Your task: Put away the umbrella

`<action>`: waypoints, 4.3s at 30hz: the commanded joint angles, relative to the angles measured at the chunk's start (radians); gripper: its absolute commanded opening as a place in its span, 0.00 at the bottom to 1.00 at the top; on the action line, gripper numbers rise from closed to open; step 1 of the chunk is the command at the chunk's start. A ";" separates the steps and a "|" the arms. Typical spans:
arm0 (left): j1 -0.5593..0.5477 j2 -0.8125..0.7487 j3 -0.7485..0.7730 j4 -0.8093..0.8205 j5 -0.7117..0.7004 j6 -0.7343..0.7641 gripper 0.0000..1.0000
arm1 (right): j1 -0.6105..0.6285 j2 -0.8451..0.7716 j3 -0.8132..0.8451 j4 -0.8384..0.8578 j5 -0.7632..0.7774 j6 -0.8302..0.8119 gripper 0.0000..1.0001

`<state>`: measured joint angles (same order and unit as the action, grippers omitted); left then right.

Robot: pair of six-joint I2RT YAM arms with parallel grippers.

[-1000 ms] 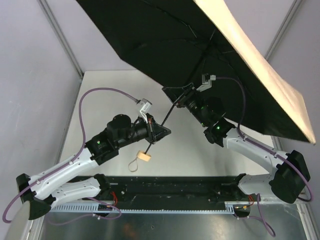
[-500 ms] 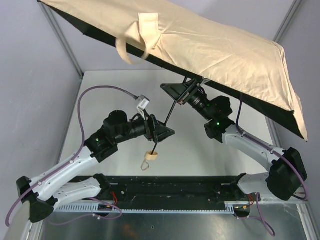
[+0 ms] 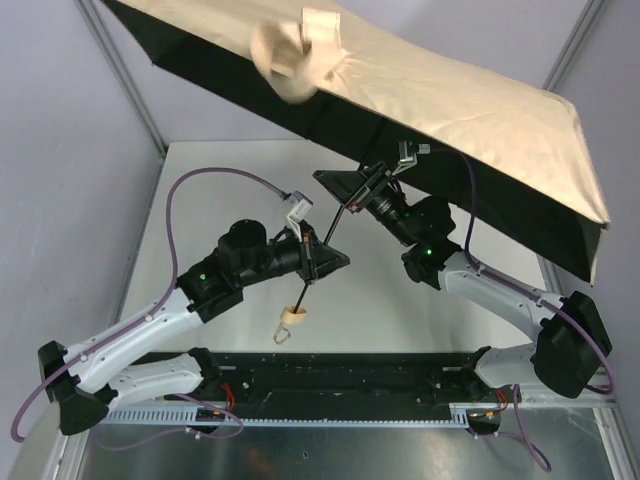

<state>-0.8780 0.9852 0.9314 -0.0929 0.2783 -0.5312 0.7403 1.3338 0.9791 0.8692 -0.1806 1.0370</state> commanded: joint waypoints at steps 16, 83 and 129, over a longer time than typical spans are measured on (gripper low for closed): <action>-0.150 -0.052 0.070 -0.044 -0.527 0.178 0.00 | 0.031 0.035 0.165 -0.057 0.577 -0.223 0.73; -0.200 -0.041 0.092 -0.137 -0.581 0.145 0.00 | -0.114 0.121 0.361 -0.076 0.650 -0.201 0.48; -0.124 0.042 0.246 -0.177 -0.481 0.178 0.01 | -0.077 0.005 0.010 -0.166 0.077 0.104 0.00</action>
<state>-1.0176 1.0225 1.0771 -0.5404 -0.2207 -0.3668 0.6491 1.3136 0.9798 0.7162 0.1654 1.0737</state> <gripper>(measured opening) 0.102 0.207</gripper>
